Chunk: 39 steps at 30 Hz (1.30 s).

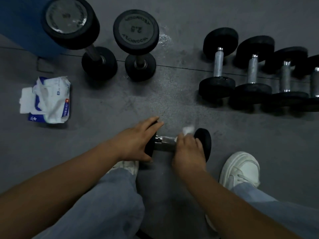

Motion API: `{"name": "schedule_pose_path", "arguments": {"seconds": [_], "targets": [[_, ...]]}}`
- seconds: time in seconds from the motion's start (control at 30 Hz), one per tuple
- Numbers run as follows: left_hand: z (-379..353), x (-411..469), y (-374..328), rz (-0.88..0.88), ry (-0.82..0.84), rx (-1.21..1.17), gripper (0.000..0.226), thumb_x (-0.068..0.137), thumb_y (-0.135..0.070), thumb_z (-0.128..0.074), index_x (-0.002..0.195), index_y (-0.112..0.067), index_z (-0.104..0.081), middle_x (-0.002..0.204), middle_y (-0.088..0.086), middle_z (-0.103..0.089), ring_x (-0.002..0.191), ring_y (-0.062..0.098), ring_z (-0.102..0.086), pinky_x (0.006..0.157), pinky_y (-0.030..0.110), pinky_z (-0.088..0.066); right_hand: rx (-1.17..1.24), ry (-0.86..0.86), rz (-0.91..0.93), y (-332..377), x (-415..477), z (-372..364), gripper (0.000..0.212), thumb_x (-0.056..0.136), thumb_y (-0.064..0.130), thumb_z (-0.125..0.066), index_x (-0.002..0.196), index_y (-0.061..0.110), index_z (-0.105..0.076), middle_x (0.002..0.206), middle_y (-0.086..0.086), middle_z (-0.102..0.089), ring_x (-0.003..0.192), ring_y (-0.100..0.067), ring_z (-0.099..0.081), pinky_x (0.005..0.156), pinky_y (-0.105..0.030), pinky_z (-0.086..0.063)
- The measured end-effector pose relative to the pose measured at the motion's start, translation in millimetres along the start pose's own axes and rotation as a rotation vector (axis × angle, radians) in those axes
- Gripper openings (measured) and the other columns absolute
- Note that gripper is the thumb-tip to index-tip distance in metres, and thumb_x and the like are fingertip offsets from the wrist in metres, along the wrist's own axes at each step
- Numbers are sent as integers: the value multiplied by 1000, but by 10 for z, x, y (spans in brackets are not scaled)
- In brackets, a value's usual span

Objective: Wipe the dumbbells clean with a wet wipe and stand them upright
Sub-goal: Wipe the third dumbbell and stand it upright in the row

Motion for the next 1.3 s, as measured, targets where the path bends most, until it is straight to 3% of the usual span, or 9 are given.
{"name": "schedule_pose_path", "arguments": {"seconds": [0.1, 0.2, 0.33, 0.53, 0.73, 0.87, 1.0, 1.17, 1.3], "targets": [[-47, -80, -29, -17, -50, -14, 117, 69, -51, -80, 157, -28, -7, 163, -7, -1, 148, 17, -15, 110, 35, -38, -14, 18, 96, 143, -146, -84, 73, 65, 27, -71, 133, 5, -55, 136, -20, -53, 127, -34, -52, 104, -49, -42], [-93, -155, -31, -39, -92, 23, 114, 69, -55, -79, 157, -26, -13, 161, -4, -10, 145, 18, -19, 110, 30, -32, -16, 48, 88, 43, -184, -47, 71, 83, 25, -58, 148, 10, -33, 146, -14, -39, 138, -28, -35, 117, -46, -19], [-204, -204, -30, -27, -30, 51, 122, 65, -61, -80, 157, -28, -7, 164, -4, -2, 148, 17, -16, 113, 31, -29, -54, 98, 153, 64, -380, -166, 70, 77, 21, -60, 142, 2, -43, 145, -23, -40, 136, -37, -39, 113, -49, -27], [-170, -154, 86, 8, -47, -99, 120, 64, -60, -82, 156, -34, -10, 164, -10, -3, 148, 13, -17, 111, 35, -32, 12, 96, 31, 21, -267, -59, 70, 91, 24, -46, 154, 10, -18, 159, -16, -13, 148, -30, -11, 121, -45, -12], [-29, -93, 78, -13, -269, -165, 89, 77, -46, -77, 151, -26, -32, 160, -8, -25, 143, 14, -30, 112, 37, -37, -5, 26, -84, 0, 18, 35, 65, 91, 24, -49, 150, 10, -25, 149, -14, -34, 136, -27, -32, 114, -40, -25], [-98, 90, 62, -13, -141, -78, 104, 73, -56, -76, 155, -29, -17, 163, -8, -9, 149, 15, -14, 115, 38, -28, 2, 83, 95, 165, 69, 12, 63, 90, 28, -49, 148, 15, -31, 155, -14, -27, 143, -27, -24, 117, -43, -19], [5, 227, 200, 2, -81, -243, 102, 73, -60, -75, 154, -31, -20, 162, -9, -14, 147, 11, -18, 118, 35, -27, -27, 56, -58, -16, 255, 60, 59, 90, 23, -48, 147, 14, -32, 149, -13, -35, 138, -27, -30, 116, -43, -21], [313, 390, 213, 71, -471, -289, 67, 87, -67, -49, 137, -23, -49, 135, -5, -53, 119, 16, -53, 94, 43, -49, -29, -2, 57, 23, 590, 192, 62, 91, 21, -49, 149, 16, -27, 151, -11, -31, 141, -24, -27, 117, -44, -17], [245, 457, 194, 38, -341, -208, 103, 70, -64, -68, 152, -19, -26, 161, -1, -21, 141, 21, -34, 111, 42, -37, -22, -32, -35, 121, 700, 233, 62, 98, 21, -43, 153, 9, -17, 151, -21, -29, 141, -35, -26, 114, -47, -21]]}}
Point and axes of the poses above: each hand's wrist, its own x-axis towards the middle knuckle, its own z-axis out of the back of the hand, y = z × x, the point moved 2 cm from there along x, towards the middle knuckle
